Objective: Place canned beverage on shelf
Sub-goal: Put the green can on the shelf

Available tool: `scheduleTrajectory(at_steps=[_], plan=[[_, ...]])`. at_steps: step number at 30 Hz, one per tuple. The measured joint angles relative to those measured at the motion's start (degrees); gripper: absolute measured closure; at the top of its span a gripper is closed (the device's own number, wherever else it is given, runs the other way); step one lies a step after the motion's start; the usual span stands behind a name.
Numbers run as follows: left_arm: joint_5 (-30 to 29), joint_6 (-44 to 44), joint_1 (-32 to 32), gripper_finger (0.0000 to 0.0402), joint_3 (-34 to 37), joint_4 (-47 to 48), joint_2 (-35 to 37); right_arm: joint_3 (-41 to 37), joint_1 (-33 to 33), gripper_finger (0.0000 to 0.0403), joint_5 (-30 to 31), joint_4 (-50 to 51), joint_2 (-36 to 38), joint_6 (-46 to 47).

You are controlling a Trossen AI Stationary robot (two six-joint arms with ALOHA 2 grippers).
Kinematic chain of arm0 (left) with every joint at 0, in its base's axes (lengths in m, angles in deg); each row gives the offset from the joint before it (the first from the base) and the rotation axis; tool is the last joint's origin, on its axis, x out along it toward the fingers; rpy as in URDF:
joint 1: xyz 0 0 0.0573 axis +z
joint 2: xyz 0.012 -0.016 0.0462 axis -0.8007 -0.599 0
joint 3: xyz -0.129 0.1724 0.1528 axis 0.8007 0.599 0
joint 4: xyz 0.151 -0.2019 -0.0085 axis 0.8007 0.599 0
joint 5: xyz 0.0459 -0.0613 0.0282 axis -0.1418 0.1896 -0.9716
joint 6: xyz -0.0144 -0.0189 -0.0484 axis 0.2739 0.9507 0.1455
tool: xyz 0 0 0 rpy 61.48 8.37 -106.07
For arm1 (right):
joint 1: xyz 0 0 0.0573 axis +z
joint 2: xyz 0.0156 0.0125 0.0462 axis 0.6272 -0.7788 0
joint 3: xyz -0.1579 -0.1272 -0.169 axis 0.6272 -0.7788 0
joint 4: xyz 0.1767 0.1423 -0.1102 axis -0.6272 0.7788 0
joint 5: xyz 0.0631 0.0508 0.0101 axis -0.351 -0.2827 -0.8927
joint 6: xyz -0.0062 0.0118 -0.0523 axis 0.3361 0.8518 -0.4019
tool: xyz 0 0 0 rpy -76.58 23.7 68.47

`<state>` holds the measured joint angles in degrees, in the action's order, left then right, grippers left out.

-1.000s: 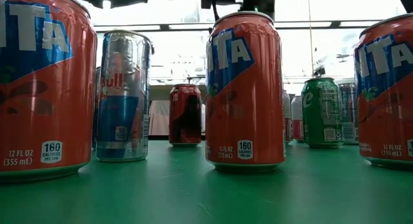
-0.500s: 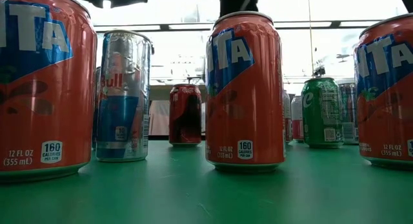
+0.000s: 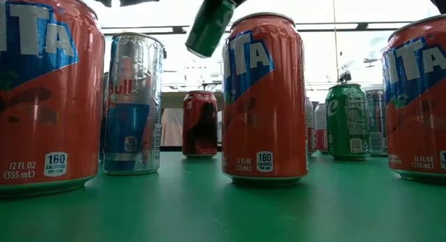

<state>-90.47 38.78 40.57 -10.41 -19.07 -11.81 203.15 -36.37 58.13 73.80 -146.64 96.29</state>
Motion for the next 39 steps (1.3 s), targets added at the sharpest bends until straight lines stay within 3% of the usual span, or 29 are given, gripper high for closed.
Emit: scheduleTrajectory(at_steps=[8, 13, 26, 30, 39], plan=[[0.0, 0.0, -0.02, 0.0399, 0.0, 0.0, 0.0, 3.61, -4.31, 0.0101, -2.66, -2.39, 0.04, 10.35], [0.0, 0.0, -0.01, 0.0399, 0.0, 0.02, 0.0, 3.72, -7.37, 0.0101, -5.9, -1.47, 0.04, 11.27], [-0.02, -0.39, 0.0, 0.0399, 0.0, 0.04, 0.0, 3.6, -14.26, 0.0101, -7.83, 16.04, 0.04, 13.59], [-0.02, -0.42, -0.02, 0.0399, 0.0, 0.04, 0.0, 3.44, -14.81, 0.0101, -11.13, 16.26, 0.04, 13.65], [-0.02, -0.42, -0.02, 0.0399, 0.0, 0.04, 0.0, 2.55, -15.81, 0.0101, -12.33, 16.64, 0.04, 15.83]])
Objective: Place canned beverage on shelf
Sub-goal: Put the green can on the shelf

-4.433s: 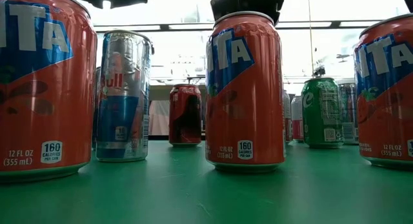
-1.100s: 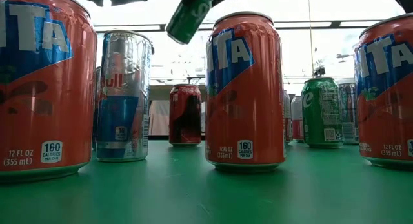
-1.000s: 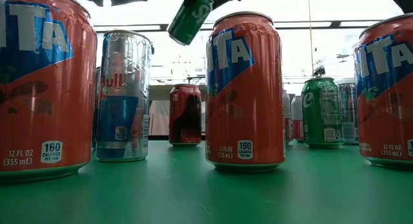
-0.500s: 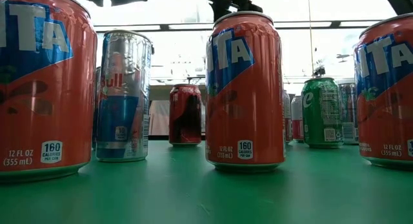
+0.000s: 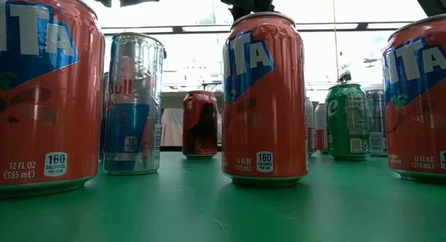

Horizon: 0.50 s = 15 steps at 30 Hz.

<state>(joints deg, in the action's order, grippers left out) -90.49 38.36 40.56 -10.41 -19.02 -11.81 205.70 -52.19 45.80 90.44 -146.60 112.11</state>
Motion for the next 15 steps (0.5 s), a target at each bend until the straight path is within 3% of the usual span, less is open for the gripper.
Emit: scheduleTrajectory(at_steps=[15], plan=[[0.0, 0.0, 0.02, 0.0399, 0.0, 0.0, 0.0, -1.91, -0.7, 0.0093, 0.15, -0.09, 0.0, 1.14]])
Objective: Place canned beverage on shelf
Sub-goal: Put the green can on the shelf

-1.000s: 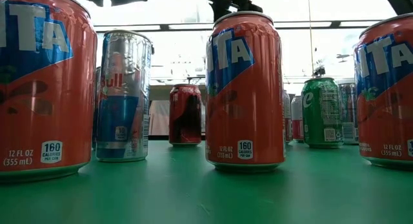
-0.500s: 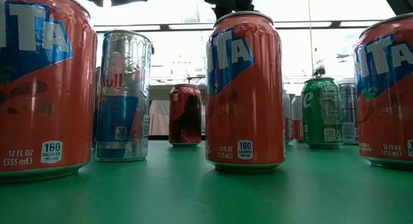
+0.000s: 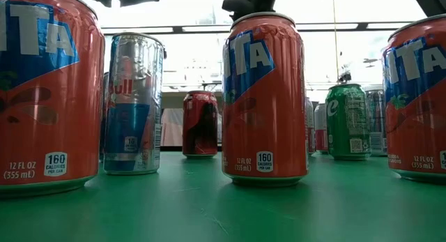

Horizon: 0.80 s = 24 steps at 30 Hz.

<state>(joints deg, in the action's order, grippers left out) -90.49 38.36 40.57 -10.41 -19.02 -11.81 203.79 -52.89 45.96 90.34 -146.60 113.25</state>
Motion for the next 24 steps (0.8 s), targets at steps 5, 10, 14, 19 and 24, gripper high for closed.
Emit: scheduleTrajectory(at_steps=[5, 10, 14, 19, 24], plan=[[0.01, 0.0, 0.0, 0.0399, 0.0, 0.0, 0.0, -1.44, -0.03, 0.0093, 0.0, -0.28, 0.0, 0.24], [0.0, 0.0, -0.01, 0.0399, 0.0, 0.0, 0.0, -2.03, -0.24, 0.0092, 0.35, -0.68, 0.0, 0.25], [0.0, 0.0, 0.0, 0.0399, 0.0, 0.0, 0.0, -2.31, -0.54, 0.0092, 0.42, -2.09, 0.0, 0.21], [0.0, 0.0, -0.01, 0.0399, 0.0, 0.0, 0.0, -2.6, -0.76, 0.0092, 0.37, -3.4, 0.0, -0.23], [0.0, 0.0, 0.0, 0.0399, 0.0, 0.0, 0.0, -2.64, -1.0, 0.009, 0.24, -3.29, 0.0, -0.38]])
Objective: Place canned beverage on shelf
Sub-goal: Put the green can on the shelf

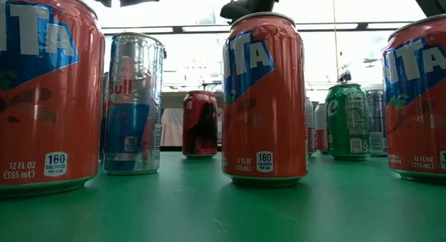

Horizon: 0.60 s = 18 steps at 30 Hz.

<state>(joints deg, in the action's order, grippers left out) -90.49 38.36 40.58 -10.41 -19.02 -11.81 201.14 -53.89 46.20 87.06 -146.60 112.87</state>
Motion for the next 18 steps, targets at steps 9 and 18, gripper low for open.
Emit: scheduleTrajectory(at_steps=[9, 18], plan=[[0.0, 0.0, -0.02, 0.0399, 0.0, 0.0, 0.0, -0.07, 0.0, 0.0068, -0.36, 0.08, 0.0, -0.42], [0.0, 0.0, 0.0, 0.0399, 0.0, 0.0, 0.0, -0.09, 0.0, 0.0074, -0.09, -0.03, 0.0, -0.44]])
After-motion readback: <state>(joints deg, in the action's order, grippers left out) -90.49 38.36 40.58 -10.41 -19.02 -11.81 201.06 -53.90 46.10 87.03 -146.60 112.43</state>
